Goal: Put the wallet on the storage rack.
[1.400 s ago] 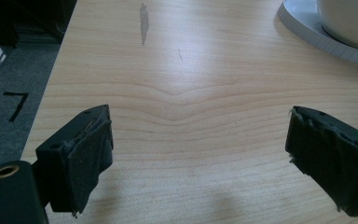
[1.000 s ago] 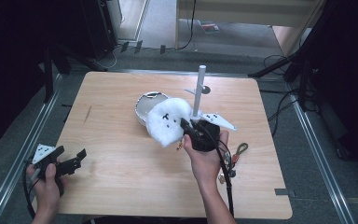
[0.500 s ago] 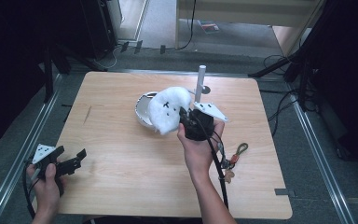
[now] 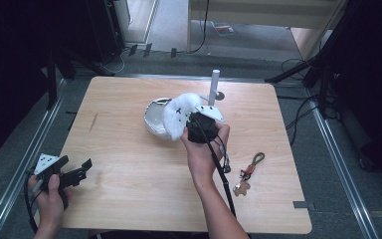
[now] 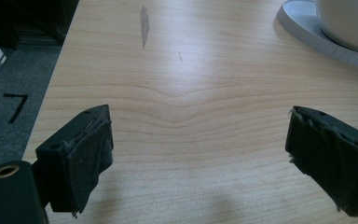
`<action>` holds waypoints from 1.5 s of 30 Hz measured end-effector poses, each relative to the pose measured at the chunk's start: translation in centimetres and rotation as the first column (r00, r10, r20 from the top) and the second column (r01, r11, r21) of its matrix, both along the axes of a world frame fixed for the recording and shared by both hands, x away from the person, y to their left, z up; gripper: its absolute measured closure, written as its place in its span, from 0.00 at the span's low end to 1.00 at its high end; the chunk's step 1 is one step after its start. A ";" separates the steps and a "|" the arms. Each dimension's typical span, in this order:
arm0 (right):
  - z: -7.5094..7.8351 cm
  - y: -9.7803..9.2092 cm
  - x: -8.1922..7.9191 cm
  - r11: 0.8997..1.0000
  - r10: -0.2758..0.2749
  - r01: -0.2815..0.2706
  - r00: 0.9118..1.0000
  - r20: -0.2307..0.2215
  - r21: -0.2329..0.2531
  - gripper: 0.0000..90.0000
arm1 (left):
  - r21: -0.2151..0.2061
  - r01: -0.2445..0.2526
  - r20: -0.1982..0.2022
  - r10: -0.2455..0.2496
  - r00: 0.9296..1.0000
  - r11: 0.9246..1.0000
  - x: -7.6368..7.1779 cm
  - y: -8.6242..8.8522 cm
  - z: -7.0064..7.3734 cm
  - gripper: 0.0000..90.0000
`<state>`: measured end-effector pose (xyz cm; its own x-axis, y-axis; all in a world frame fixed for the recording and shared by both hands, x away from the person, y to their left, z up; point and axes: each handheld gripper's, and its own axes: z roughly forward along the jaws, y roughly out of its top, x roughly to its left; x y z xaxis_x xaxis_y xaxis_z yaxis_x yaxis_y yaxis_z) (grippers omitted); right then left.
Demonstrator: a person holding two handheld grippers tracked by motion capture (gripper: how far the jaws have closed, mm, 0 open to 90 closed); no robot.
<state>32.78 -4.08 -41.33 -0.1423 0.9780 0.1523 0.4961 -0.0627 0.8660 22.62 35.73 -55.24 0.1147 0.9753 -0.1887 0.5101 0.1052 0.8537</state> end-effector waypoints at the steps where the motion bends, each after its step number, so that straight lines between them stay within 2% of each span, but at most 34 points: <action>1: -0.1 0.1 0.2 1.000 -0.007 0.007 1.000 -0.001 -0.004 0.89 | 0.001 0.001 -0.001 -0.001 1.000 1.000 0.0 0.0 0.0 0.09; 11: -0.4 1.4 1.7 0.996 -0.076 0.074 0.997 -0.030 -0.054 0.89 | 0.003 0.003 -0.004 -0.003 1.000 1.000 0.0 0.0 0.0 0.09; 18: -1.0 2.9 2.5 0.992 -0.093 0.090 0.995 -0.040 -0.083 0.89 | 0.002 0.003 -0.004 -0.003 1.000 1.000 0.0 0.0 0.0 0.09; 25: -1.6 4.2 3.0 0.993 -0.091 0.088 0.995 -0.040 -0.080 0.84 | 0.005 0.004 -0.003 -0.004 1.000 1.000 0.0 0.0 0.0 0.09; 26: -1.6 4.3 3.0 0.994 -0.083 0.080 0.996 -0.040 -0.070 0.81 | 0.005 0.004 -0.004 -0.004 1.000 1.000 0.0 0.0 0.0 0.09; 29: -1.5 4.2 2.9 1.000 -0.008 0.008 0.999 -0.043 -0.005 0.72 | 0.006 0.005 -0.004 -0.005 1.000 1.000 0.0 0.0 0.0 0.09; 32: -1.3 4.2 2.7 0.998 0.061 -0.060 0.997 -0.036 0.022 0.69 | 0.006 0.007 -0.004 -0.007 1.000 1.000 0.0 0.0 0.0 0.09; 34: -1.4 4.2 2.6 0.992 0.117 -0.115 0.992 -0.047 0.048 0.71 | 0.008 0.007 -0.006 -0.007 1.000 1.000 0.0 0.0 0.0 0.09; 38: -1.9 4.9 2.5 0.990 0.140 -0.141 0.989 -0.052 -0.004 0.76 | 0.011 0.005 -0.004 -0.005 1.000 1.000 0.0 -0.1 0.0 0.09; 43: -2.3 5.6 2.7 0.990 0.119 -0.122 0.992 -0.044 -0.074 0.79 | 0.020 -0.002 -0.009 0.002 1.000 1.000 0.0 -0.1 0.0 0.15; 44: -2.5 5.8 2.7 0.987 0.115 -0.118 0.993 -0.039 -0.105 0.79 | 0.022 -0.001 -0.008 0.001 1.000 1.000 0.0 -0.1 0.0 0.15; 45: -2.7 6.1 2.6 0.981 0.110 -0.114 0.993 -0.030 -0.155 0.79 | 0.022 0.000 -0.005 0.000 1.000 1.000 0.0 -0.1 0.0 0.15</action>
<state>35.39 1.99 -44.04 -0.2507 0.9681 0.0028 0.5109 0.1298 0.8498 22.63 35.61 -55.21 0.1136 0.9792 -0.1682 0.5148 0.0868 0.8529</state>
